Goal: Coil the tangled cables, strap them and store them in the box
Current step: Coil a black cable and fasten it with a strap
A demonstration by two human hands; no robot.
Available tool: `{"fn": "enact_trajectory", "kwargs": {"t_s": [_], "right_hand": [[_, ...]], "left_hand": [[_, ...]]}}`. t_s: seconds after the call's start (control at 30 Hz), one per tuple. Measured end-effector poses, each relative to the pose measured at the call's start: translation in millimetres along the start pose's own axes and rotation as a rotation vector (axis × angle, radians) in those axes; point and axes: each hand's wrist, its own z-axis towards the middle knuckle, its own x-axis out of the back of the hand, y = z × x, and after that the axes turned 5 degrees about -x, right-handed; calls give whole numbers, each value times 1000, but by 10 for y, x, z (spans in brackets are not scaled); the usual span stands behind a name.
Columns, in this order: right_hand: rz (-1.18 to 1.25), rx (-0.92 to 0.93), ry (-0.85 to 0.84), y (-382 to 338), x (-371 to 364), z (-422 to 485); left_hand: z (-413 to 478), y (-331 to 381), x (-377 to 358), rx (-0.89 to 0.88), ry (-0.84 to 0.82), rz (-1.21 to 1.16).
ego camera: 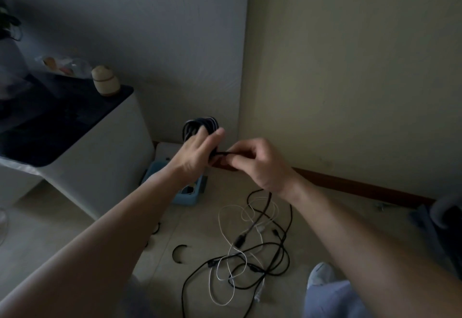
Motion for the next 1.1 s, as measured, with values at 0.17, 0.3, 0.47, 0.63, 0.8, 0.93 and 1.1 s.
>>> {"fn": "enact_trajectory", "kwargs": {"t_s": [0.17, 0.3, 0.47, 0.63, 0.8, 0.93, 1.1], "right_hand": [[-81, 80, 288, 36, 195, 41], [-163, 47, 397, 116, 315, 90], [-137, 58, 348, 204, 434, 100], [-34, -47, 334, 340, 540, 86], [109, -277, 117, 505, 364, 107], [145, -395, -24, 554, 231, 67], [108, -508, -230, 403, 136, -4]], "left_hand": [[-59, 107, -52, -97, -137, 83], [-55, 188, -74, -48, -235, 40], [-59, 279, -125, 65, -317, -101], [-112, 369, -78, 84, -418, -493], [-96, 405, -31, 116, -431, -946], [-53, 391, 71, 106, -193, -1217], [18, 386, 164, 56, 185, -1230]]}}
